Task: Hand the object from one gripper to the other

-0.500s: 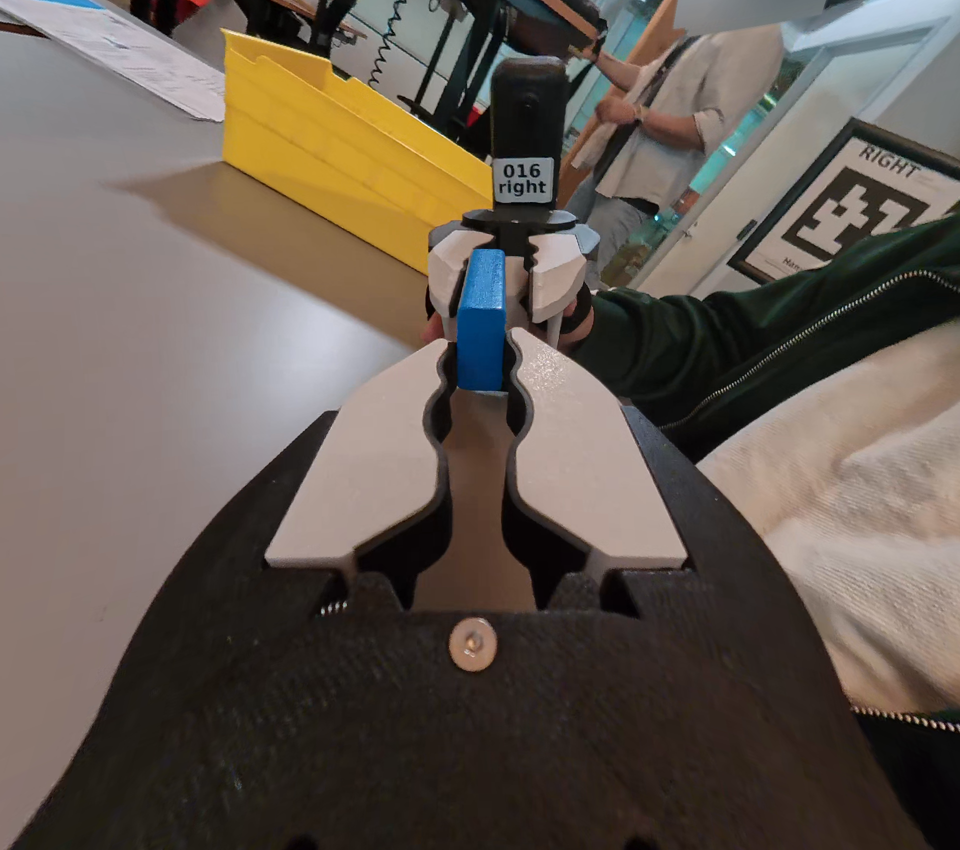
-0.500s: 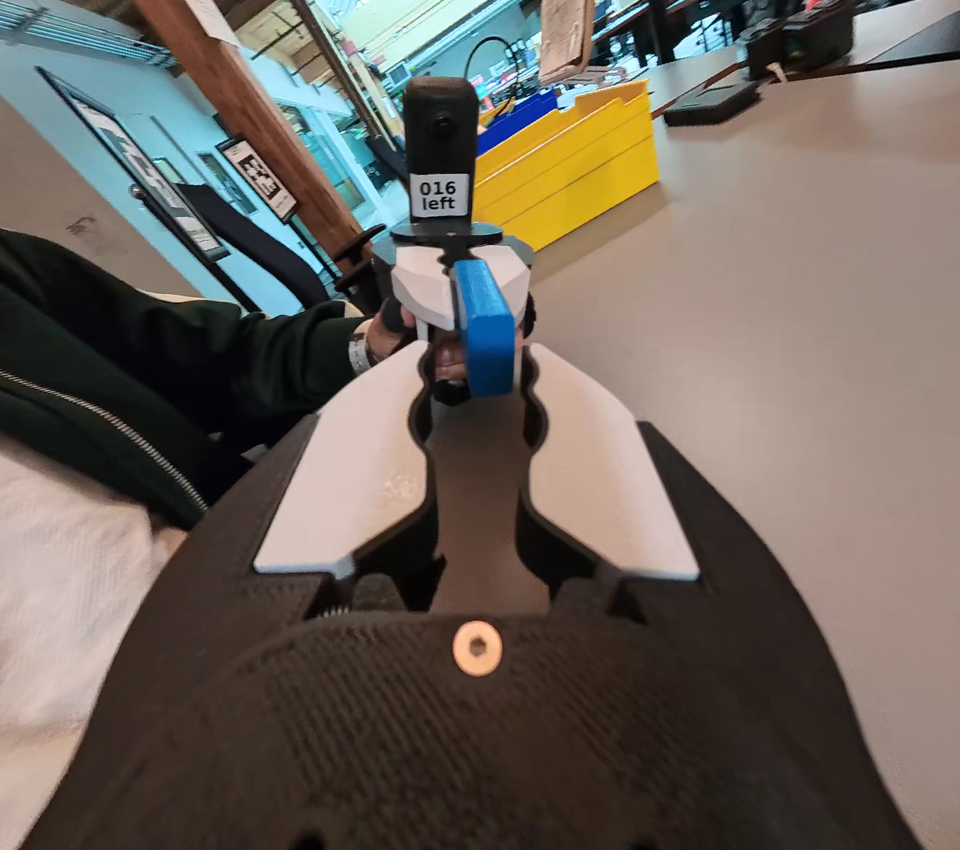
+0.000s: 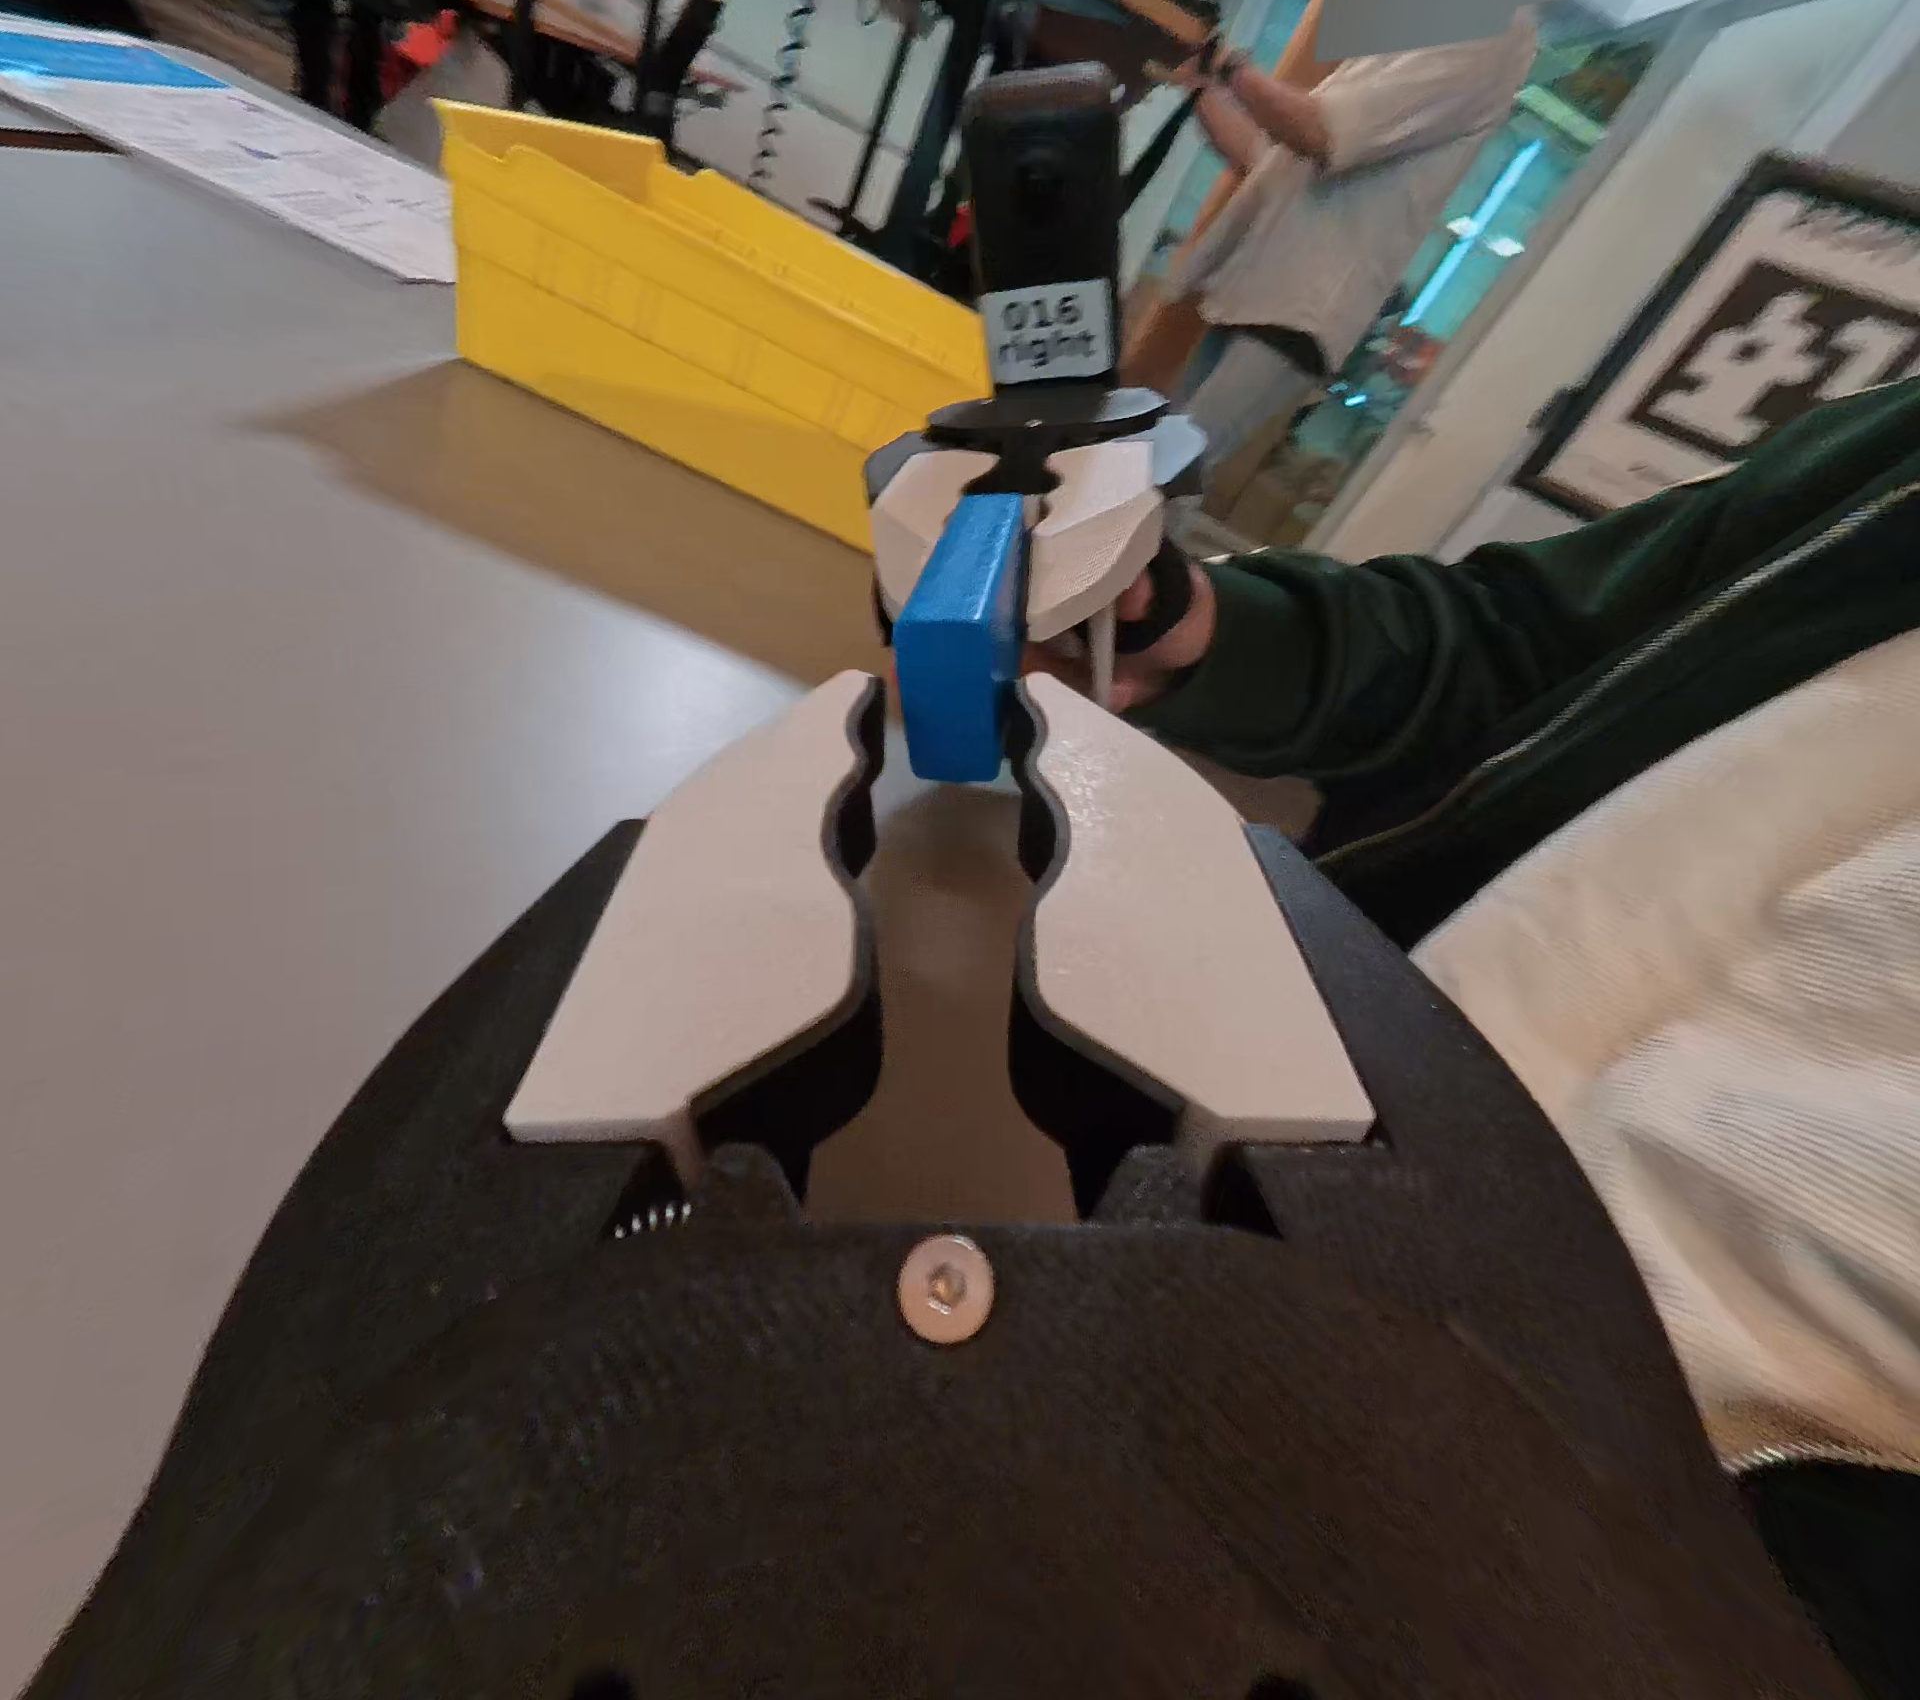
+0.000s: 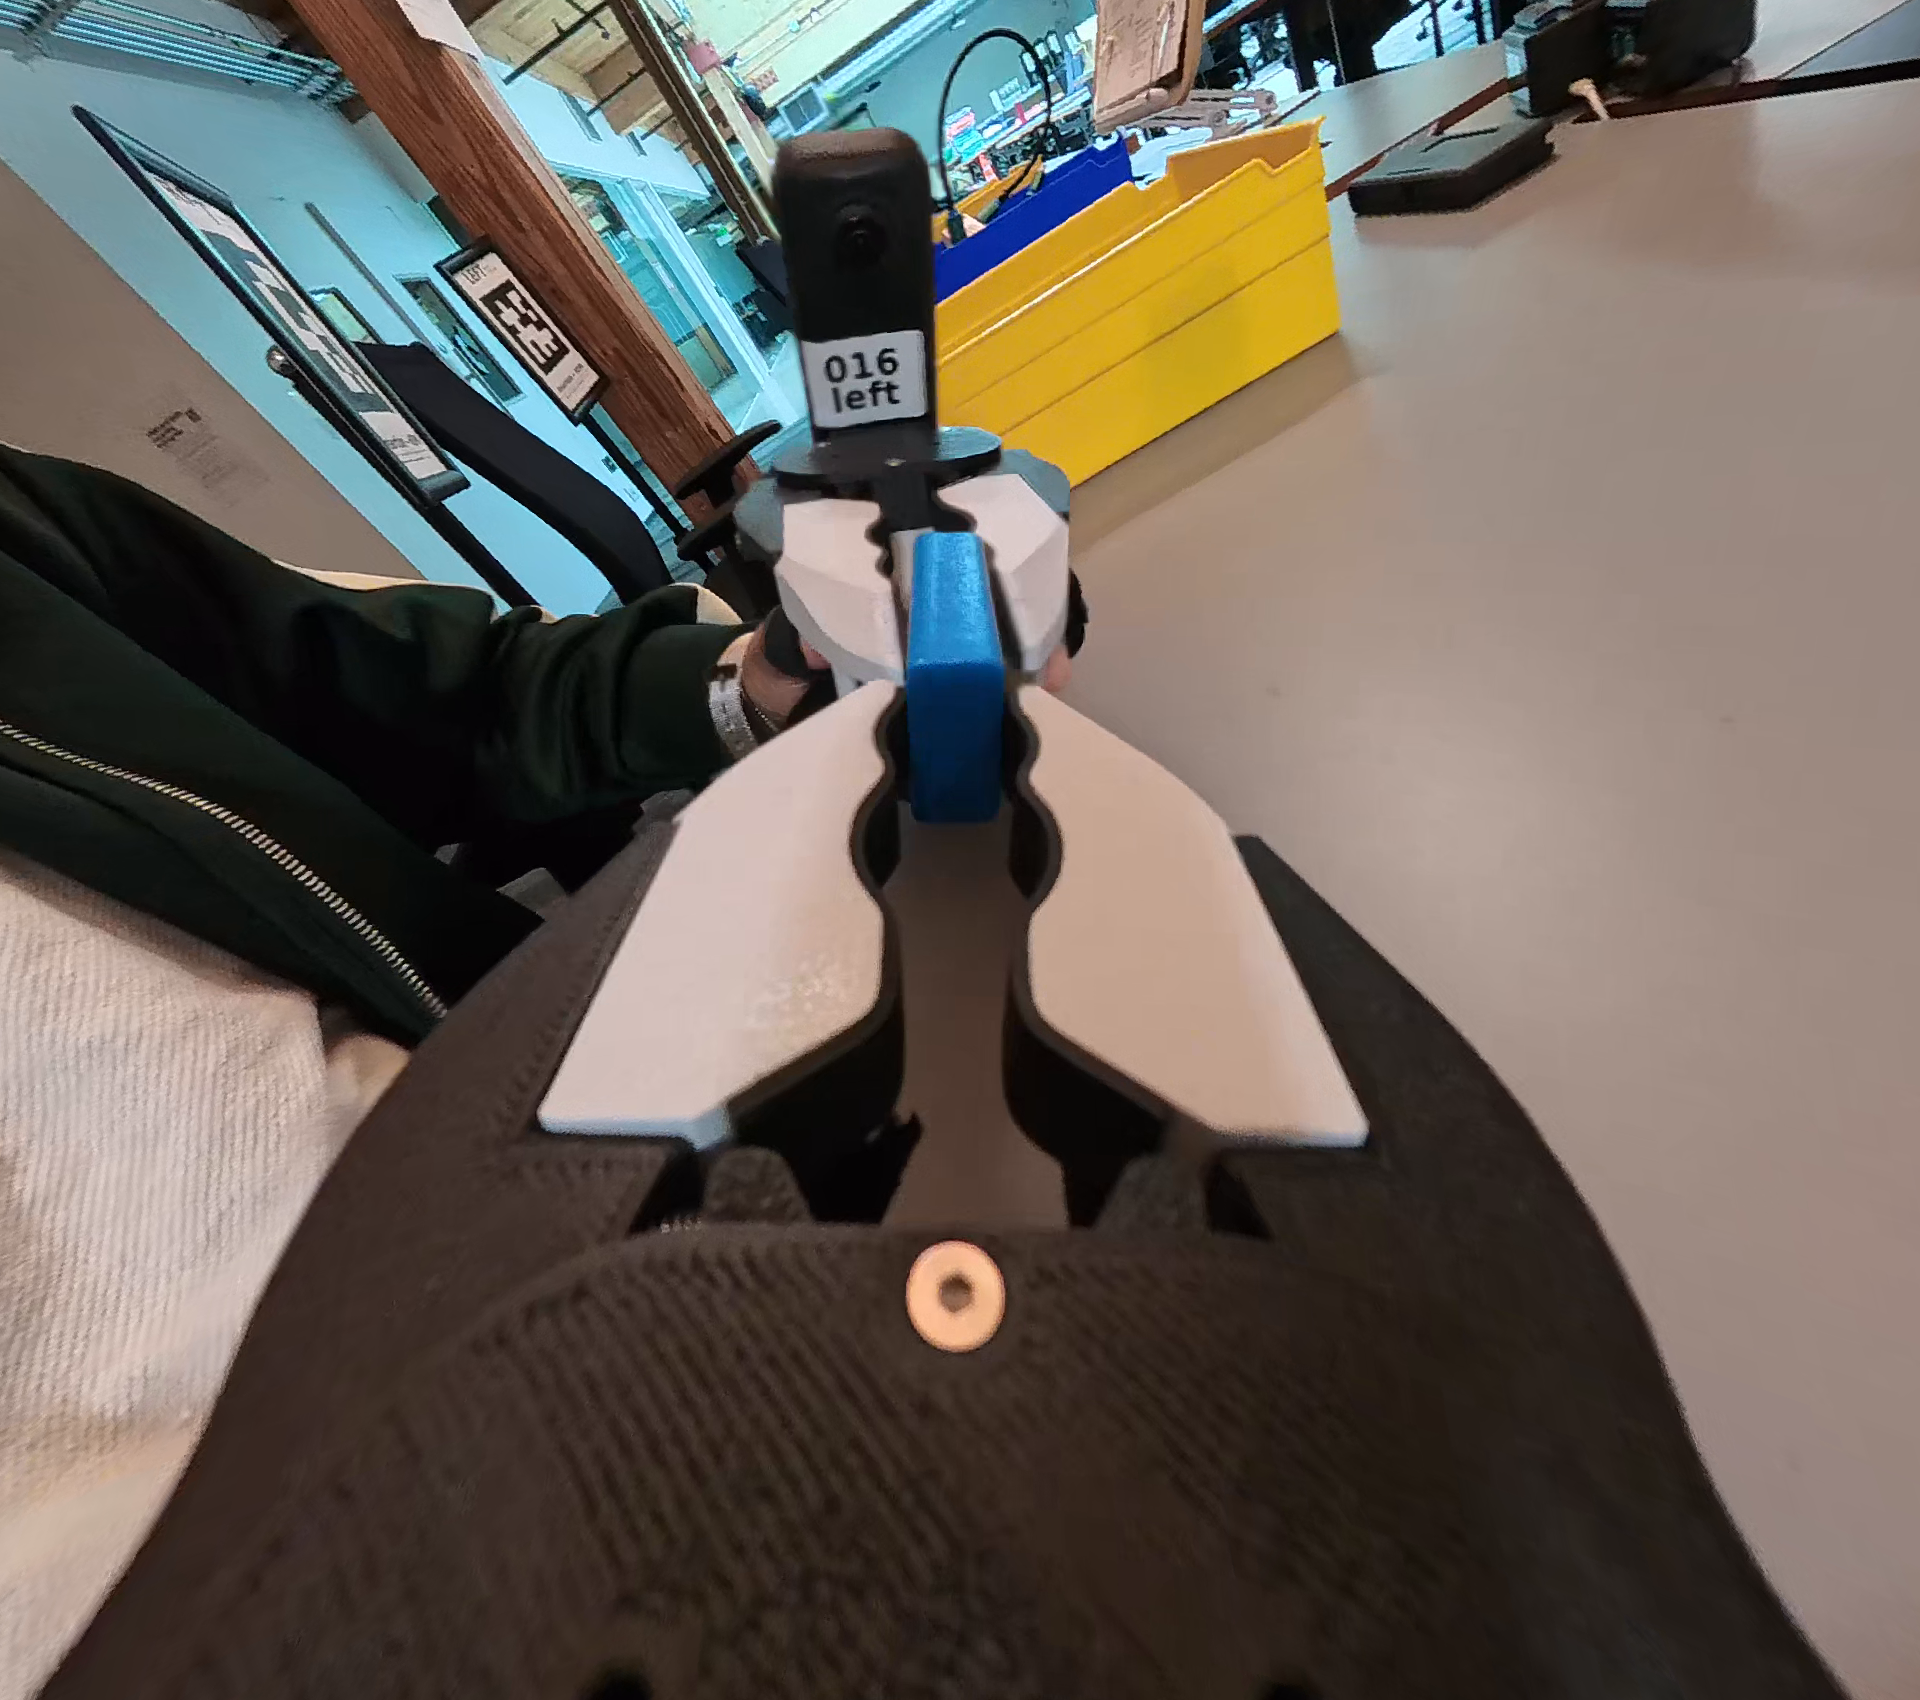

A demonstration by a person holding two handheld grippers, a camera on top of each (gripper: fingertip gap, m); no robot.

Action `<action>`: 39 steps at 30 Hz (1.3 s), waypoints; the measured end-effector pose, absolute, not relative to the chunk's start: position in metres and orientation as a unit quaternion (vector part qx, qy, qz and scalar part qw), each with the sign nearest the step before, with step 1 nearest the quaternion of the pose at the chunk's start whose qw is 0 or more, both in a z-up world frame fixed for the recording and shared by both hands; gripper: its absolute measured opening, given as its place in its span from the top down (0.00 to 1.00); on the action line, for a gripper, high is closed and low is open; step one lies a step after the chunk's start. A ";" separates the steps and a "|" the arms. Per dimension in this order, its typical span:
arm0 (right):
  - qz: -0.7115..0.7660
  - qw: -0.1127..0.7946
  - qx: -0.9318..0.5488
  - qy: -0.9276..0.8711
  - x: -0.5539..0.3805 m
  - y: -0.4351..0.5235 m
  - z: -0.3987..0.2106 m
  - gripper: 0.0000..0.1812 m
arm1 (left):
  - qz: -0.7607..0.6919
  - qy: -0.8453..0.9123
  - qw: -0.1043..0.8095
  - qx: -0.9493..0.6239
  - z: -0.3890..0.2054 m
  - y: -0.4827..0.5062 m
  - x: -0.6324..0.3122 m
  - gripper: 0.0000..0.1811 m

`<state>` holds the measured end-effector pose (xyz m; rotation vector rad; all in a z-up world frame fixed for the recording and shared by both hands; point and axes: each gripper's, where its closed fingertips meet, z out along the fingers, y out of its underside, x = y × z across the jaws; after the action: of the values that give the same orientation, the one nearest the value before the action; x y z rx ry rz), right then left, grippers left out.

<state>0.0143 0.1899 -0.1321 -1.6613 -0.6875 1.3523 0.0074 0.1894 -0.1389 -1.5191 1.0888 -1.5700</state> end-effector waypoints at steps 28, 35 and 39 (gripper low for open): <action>0.463 0.374 -0.774 -0.216 0.011 0.199 -0.167 0.91 | -0.020 0.661 0.515 -0.545 -0.186 0.213 0.005 0.81; 0.472 0.506 -0.684 -0.232 0.023 0.210 -0.130 0.66 | -0.173 0.600 0.499 -0.601 -0.176 0.213 0.006 0.81; 0.457 0.563 -0.637 -0.260 0.035 0.211 -0.115 0.63 | -0.373 0.540 0.444 -0.610 -0.165 0.201 0.010 0.81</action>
<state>0.0347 0.2112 -0.1152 -1.5000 -0.6127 1.0750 0.0099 0.2011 -0.1652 -1.5119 1.3388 -0.9258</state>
